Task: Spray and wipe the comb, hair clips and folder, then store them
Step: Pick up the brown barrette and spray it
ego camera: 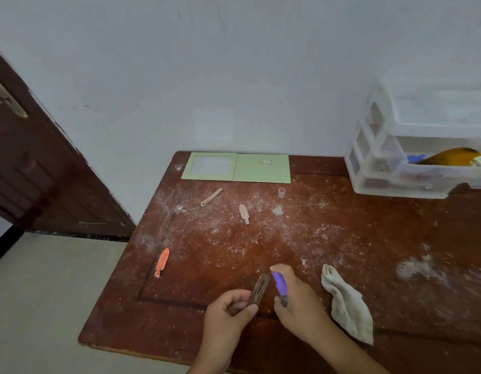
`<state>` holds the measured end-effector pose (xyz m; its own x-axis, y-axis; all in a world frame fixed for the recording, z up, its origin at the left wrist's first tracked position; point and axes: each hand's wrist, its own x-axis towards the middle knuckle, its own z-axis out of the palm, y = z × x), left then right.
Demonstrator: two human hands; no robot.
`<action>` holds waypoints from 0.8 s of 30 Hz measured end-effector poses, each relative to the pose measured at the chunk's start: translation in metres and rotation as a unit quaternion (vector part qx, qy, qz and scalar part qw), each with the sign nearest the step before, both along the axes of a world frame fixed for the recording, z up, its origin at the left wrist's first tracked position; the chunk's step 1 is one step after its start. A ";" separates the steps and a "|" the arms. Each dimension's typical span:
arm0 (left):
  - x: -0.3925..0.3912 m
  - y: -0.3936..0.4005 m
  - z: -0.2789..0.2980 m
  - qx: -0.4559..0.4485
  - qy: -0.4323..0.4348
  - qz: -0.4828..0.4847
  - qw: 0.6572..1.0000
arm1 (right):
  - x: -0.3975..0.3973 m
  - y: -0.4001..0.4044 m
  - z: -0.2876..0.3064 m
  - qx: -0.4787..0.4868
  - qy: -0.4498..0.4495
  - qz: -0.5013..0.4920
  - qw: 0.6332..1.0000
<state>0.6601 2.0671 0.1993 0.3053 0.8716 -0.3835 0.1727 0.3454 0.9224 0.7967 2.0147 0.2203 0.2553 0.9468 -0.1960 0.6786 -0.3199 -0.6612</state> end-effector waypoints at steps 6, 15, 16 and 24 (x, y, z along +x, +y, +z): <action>0.001 -0.001 0.007 0.009 -0.014 -0.002 1.000 | 0.002 -0.003 0.012 -0.006 0.044 0.024 0.999; 0.003 0.000 0.013 0.023 -0.033 0.000 0.999 | -0.007 -0.008 0.010 0.003 0.037 0.098 0.994; 0.003 0.000 0.013 0.024 -0.033 0.000 0.999 | -0.006 -0.008 0.010 0.005 0.044 0.092 0.995; 0.003 0.002 0.007 0.005 -0.007 0.027 1.000 | -0.002 -0.009 0.010 0.043 0.071 0.017 0.996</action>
<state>0.6626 2.0688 0.2061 0.2629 0.8905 -0.3714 0.1421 0.3450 0.9278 0.7950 2.0052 0.2303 0.1974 0.9696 -0.1448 0.5857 -0.2351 -0.7757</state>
